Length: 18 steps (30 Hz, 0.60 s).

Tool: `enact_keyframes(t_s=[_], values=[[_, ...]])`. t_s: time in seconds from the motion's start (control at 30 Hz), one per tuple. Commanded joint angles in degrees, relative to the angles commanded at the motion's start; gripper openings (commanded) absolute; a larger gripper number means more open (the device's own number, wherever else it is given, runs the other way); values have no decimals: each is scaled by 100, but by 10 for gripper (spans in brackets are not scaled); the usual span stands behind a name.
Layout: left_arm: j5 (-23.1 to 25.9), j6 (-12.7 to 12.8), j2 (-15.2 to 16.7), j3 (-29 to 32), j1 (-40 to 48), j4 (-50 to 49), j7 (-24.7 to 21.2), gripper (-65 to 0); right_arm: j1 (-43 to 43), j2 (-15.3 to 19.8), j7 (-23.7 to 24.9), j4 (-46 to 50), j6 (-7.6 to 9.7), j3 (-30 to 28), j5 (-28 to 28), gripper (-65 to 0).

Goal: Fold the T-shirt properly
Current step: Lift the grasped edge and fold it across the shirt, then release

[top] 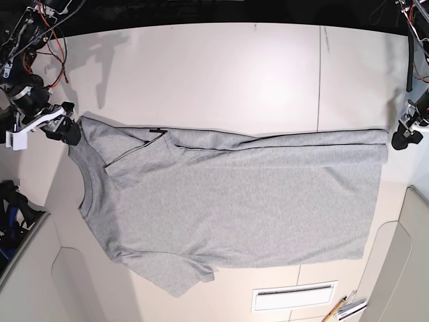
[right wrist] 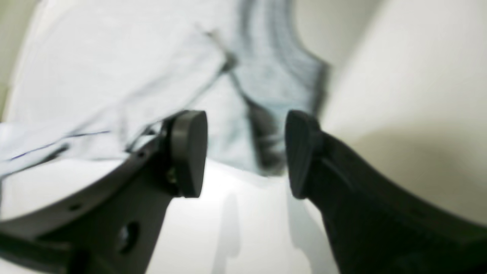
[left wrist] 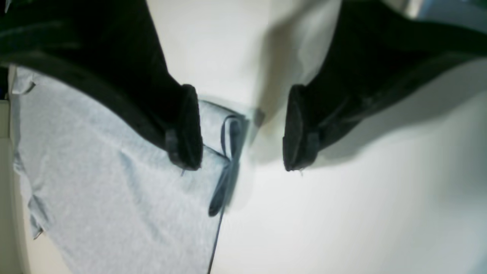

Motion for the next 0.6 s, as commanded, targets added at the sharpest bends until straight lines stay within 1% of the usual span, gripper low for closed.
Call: enact_keyframes(t_s=[0.03,0.13,0.17,0.2,0.27,0.33,0.4,0.43,0.5,0.6], values=[[20,0,2,0,31,0,0,-186,0,0,15,-17,-7,31,-20,-329],[61,0,17,0,92,-2,0,-178,2,0,61,-188,-7,28,-63,-329],[129,0,37,0,87,-2,-2,-178,9,0,144,-286,-11,28,-133,-329],[157,0,66,0,87,-2,-46,-178,17,4,251,-413,-52,28,-256,-329],[326,0,155,0,87,-2,-164,-178,17,37,603,-761,-118,26,-461,-329],[570,0,275,11,90,-4,-339,-178,35,111,699,-1128,-114,28,-452,-329],[601,0,372,57,87,-4,-345,-178,33,111,743,-1344,-107,22,-400,-329],[601,0,420,72,87,-4,-345,-178,35,111,741,-1427,-96,22,-284,-329],[603,0,494,136,87,-4,-350,-178,48,109,741,-1502,-24,9,-129,-329],[743,0,531,385,87,-4,-431,-179,50,109,745,-1504,-28,-175,-131,-329]])
